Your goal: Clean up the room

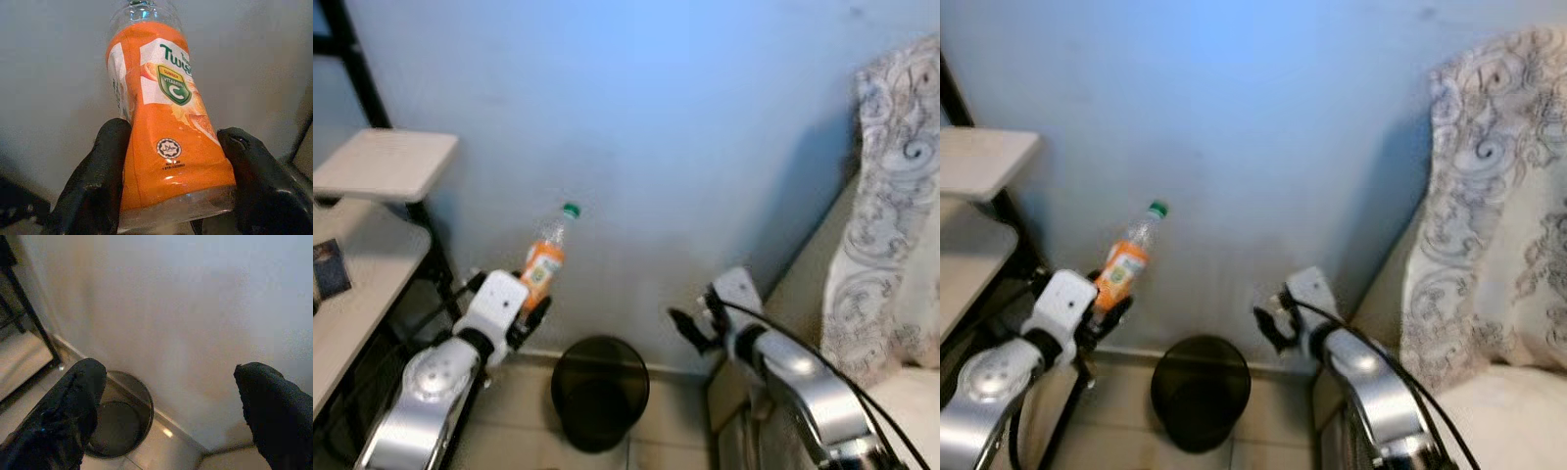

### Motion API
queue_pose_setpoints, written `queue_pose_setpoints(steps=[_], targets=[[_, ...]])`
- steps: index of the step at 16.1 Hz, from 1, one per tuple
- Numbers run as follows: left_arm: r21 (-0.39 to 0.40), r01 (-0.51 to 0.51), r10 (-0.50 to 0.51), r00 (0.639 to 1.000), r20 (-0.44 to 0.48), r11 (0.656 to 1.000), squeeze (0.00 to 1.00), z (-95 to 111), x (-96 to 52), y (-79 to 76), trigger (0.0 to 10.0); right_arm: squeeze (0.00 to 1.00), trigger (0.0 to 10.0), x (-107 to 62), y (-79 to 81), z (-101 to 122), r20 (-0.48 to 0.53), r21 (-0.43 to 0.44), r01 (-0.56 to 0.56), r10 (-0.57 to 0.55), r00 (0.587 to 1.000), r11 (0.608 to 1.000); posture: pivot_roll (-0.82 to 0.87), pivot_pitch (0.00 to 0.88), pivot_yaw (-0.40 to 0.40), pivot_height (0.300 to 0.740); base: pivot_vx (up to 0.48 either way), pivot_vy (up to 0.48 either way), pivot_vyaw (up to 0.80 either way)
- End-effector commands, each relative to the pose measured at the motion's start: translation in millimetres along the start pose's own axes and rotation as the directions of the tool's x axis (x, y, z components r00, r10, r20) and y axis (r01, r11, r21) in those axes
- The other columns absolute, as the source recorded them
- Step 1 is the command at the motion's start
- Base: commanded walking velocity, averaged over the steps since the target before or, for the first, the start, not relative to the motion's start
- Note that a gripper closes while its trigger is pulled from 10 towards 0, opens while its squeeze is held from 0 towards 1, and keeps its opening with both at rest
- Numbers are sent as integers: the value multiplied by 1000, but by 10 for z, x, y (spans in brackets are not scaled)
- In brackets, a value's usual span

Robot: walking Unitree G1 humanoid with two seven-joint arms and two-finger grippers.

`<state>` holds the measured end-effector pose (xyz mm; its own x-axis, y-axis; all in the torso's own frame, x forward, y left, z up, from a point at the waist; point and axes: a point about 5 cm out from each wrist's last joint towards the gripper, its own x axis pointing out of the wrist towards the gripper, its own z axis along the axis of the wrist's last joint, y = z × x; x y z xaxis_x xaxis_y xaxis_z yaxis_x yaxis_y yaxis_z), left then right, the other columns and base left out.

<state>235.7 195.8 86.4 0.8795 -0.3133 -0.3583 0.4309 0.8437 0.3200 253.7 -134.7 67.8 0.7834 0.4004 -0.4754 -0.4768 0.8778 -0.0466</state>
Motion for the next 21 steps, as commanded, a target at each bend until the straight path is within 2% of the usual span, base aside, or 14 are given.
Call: queue_pose_setpoints(steps=[1, 3, 5, 6, 8, 9, 10, 11, 13, 15, 17, 19, 21], targets=[[8, 33, -33, 999, 35, 999, 0, 66, 41, -62, 10000, 0, 10000, -44, -109, -35, -17, -4, 33, -33, 999, 999, 36, 0, -45, 740, 274, 0, 0], [15, 62, -62, 997, 36, 998, 0, 69, 67, -79, 10000, 0, 10000, -62, -113, -25, -12, 1, 21, -21, 1000, 1000, 31, 0, -44, 740, 272, 0, 0], [44, 167, -168, 986, 6, 985, 0, 29, 109, -161, 10000, 0, 10000, -93, -110, -21, -15, -25, -35, 35, 999, 999, 15, 0, -36, 740, 133, 0, 0], [81, 244, -244, 970, -8, 966, 0, 8, 137, -226, 10000, 0, 10000, -89, -149, -28, -33, -47, -45, 43, 998, 998, 6, 0, -31, 740, 0, 0, 0], [108, 285, -284, 958, -30, 952, 0, -17, 187, -263, 10000, 0, 10000, -79, -173, -24, -47, -72, -61, 58, 997, 996, -5, 0, -24, 740, 0, 0, 0], [150, 349, -346, 937, -48, 925, 0, -27, 334, -321, 10000, 0, 10000, -58, -194, -17, -61, -125, -101, 94, 994, 987, -37, 0, 0, 740, 0, 0, 0], [182, 398, -395, 917, -54, 899, 0, -1, 469, -392, 10000, 0, 10000, -60, -187, -31, -86, -178, -150, 136, 987, 972, -56, 0, 12, 740, 0, 0, 0], [189, 415, -412, 910, -55, 890, 0, 13, 521, -422, 10000, 0, 10000, -64, -182, -40, -99, -205, -170, 152, 983, 964, -63, 0, 16, 740, 0, 0, 0], [279, 481, -459, 877, -145, 831, 0, -47, 737, -503, 10000, 0, 10000, -146, -147, -65, -173, -306, -287, 243, 954, 908, -121, 0, 42, 740, 0, 0, 0], [310, 491, -457, 871, -177, 814, 0, -86, 819, -493, 10000, 0, 10000, -215, -161, -54, -197, -322, -334, 282, 939, 886, -135, 0, 42, 740, 0, 0, 0], [302, 508, -471, 861, -191, 806, 0, -98, 907, -508, 10000, 0, 10000, -296, -202, -42, -228, -348, -382, 318, 920, 856, -145, 0, 37, 740, 0, 0, 0], [349, 548, -494, 836, -239, 760, 0, -134, 959, -552, 10000, 0, 10000, -338, -245, -39, -251, -364, -402, 327, 911, 840, -152, 0, 27, 740, 0, 0, 0], [367, 566, -499, 824, -267, 738, 0, -173, 991, -568, 10000, 0, 10000, -349, -244, -37, -277, -370, -441, 356, 893, 818, -147, 0, 17, 740, 0, 0, 0]])
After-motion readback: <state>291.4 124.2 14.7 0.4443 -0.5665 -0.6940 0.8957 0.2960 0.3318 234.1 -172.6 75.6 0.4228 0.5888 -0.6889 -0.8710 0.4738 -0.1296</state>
